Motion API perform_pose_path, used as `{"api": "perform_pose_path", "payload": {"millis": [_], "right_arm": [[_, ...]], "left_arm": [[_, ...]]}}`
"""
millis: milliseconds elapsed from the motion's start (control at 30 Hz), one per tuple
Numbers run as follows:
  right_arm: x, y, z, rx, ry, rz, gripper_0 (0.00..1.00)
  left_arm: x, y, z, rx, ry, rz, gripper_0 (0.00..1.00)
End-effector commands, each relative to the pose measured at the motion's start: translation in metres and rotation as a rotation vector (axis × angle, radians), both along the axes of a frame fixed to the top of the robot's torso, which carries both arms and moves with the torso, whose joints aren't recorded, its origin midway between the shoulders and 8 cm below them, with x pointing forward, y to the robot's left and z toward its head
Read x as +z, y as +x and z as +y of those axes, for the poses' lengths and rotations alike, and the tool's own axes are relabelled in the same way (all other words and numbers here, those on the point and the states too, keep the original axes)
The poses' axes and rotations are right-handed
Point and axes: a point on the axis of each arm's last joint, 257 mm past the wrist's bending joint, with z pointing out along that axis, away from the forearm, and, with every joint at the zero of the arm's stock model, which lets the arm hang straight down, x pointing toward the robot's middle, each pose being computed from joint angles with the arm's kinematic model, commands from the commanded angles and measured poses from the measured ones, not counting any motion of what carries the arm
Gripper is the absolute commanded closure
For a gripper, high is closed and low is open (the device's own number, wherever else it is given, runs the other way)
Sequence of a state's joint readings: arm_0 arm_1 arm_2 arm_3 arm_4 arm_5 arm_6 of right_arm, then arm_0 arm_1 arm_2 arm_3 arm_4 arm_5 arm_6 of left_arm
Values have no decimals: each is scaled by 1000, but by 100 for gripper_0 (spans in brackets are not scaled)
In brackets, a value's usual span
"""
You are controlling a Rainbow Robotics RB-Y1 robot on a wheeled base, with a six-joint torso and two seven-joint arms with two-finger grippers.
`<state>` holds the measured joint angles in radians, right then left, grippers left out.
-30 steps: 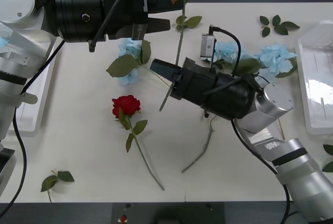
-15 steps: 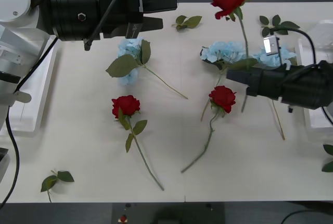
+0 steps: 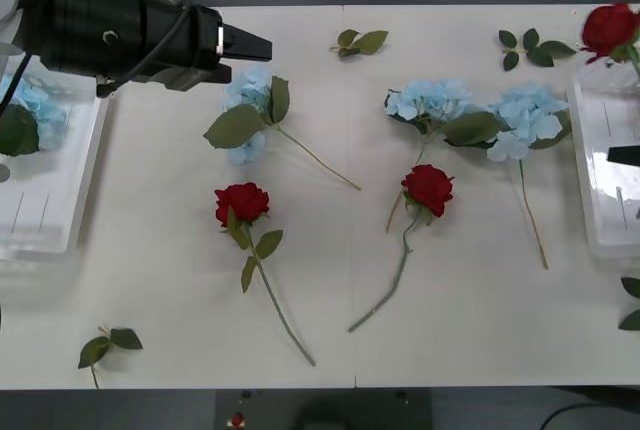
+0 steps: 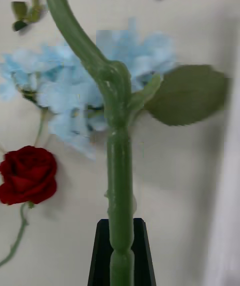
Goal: Put the red flowers into the right box and the blue flowers into the left box
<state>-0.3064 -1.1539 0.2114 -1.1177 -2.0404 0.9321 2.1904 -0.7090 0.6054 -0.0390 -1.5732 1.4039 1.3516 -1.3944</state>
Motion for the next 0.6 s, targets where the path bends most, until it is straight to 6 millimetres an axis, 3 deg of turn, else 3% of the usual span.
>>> {"api": "perform_pose_path", "payload": {"millis": [33, 100, 333, 600], "right_arm": [[22, 8, -50, -42, -163, -40, 100], [22, 10, -75, -71, -256, -49, 100], [22, 19, -129, -146, -484, -89, 100], [17, 15, -178, -232, -610, -79, 100]], "left_arm": [[2, -1, 15, 12, 83, -22, 0], [-8, -4, 27, 19, 134, 1, 0], [-29, -17, 66, 42, 309, 65, 0], [-51, -29, 78, 79, 457, 116, 0]]}}
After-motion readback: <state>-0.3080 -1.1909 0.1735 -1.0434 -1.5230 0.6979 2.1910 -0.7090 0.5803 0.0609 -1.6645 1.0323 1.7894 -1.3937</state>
